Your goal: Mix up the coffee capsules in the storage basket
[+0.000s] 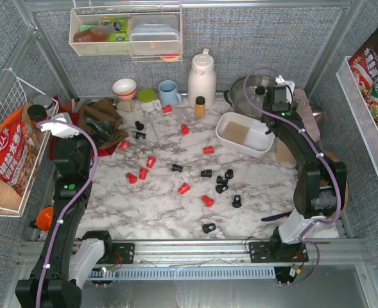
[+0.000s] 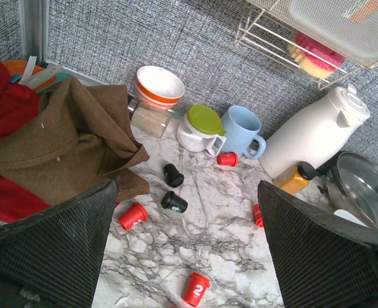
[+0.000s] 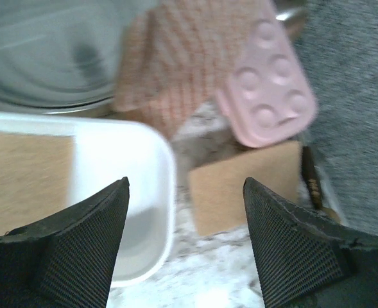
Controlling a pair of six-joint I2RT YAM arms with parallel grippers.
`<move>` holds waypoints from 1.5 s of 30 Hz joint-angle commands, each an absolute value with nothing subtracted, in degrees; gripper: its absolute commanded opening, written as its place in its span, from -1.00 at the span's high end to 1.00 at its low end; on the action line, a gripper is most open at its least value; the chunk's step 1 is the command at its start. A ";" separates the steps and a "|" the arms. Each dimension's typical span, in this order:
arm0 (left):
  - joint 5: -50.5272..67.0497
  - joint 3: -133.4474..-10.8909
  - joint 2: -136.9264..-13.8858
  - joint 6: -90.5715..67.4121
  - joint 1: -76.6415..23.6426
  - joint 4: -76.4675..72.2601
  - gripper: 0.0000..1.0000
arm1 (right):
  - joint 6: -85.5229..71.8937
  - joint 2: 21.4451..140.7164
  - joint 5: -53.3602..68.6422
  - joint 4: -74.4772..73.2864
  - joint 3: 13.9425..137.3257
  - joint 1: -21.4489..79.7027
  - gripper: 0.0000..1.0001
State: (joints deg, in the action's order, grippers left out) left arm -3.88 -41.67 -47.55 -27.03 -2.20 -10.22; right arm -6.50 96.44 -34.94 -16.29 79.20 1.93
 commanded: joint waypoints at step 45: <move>-2.99 -41.46 -47.38 -26.80 -2.23 -12.04 -0.98 | -28.86 128.98 -15.11 -31.16 99.84 6.33 -0.44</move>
State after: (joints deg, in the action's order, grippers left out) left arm -3.22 -41.54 -47.75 -26.98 -2.20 -10.24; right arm -27.66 128.03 -12.71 -26.37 99.53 6.11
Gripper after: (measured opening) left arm 0.992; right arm 0.739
